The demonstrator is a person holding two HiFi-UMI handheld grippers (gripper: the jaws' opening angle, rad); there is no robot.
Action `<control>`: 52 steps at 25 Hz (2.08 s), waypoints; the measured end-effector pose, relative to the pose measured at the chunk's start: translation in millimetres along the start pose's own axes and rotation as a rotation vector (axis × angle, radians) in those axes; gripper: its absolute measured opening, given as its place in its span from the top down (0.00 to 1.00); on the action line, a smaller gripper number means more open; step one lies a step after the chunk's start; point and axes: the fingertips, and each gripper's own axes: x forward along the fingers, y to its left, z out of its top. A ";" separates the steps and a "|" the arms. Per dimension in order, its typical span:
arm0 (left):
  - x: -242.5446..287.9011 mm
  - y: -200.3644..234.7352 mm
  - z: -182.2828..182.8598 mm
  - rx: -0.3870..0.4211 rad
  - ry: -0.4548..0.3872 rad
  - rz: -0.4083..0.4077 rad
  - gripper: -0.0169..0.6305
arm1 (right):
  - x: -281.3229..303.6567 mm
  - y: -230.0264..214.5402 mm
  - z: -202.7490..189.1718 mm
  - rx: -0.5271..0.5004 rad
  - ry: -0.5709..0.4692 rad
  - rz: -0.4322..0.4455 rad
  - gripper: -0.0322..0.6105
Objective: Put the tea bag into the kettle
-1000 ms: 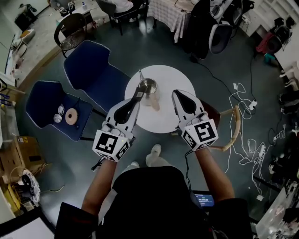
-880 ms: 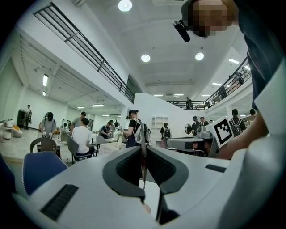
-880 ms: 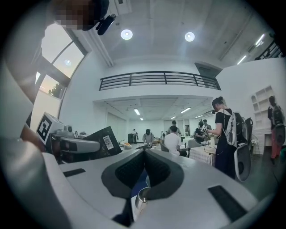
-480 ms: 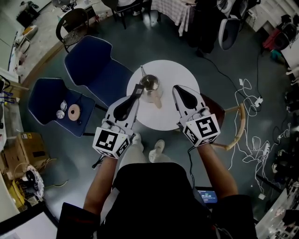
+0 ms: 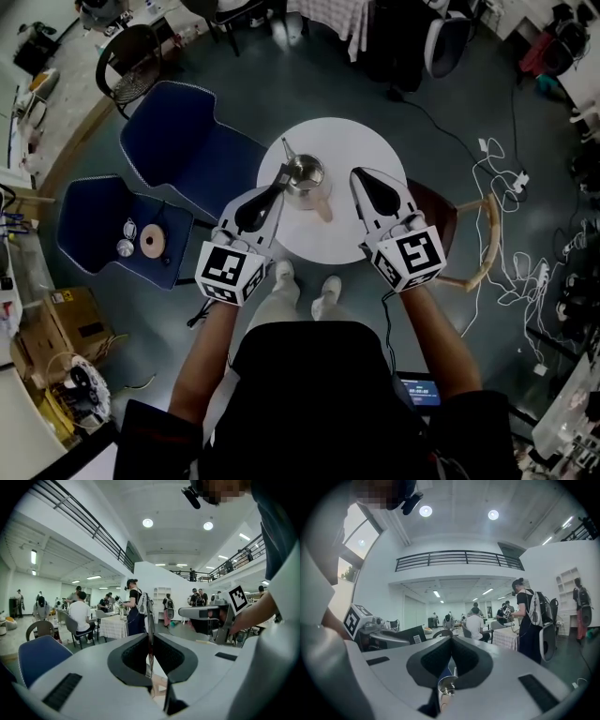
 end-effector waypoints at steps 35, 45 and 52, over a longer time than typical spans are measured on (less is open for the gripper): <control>148.8 40.6 -149.9 0.291 0.681 -0.328 0.91 | 30.5 -57.6 -62.1 0.102 0.089 -0.232 0.92; 167.8 32.6 -175.8 0.326 0.794 -0.372 0.91 | 22.7 -64.6 -77.3 0.126 0.098 -0.254 0.92; 178.2 31.9 -182.4 0.409 0.861 -0.405 0.91 | 24.7 -67.2 -79.9 0.138 0.100 -0.261 0.92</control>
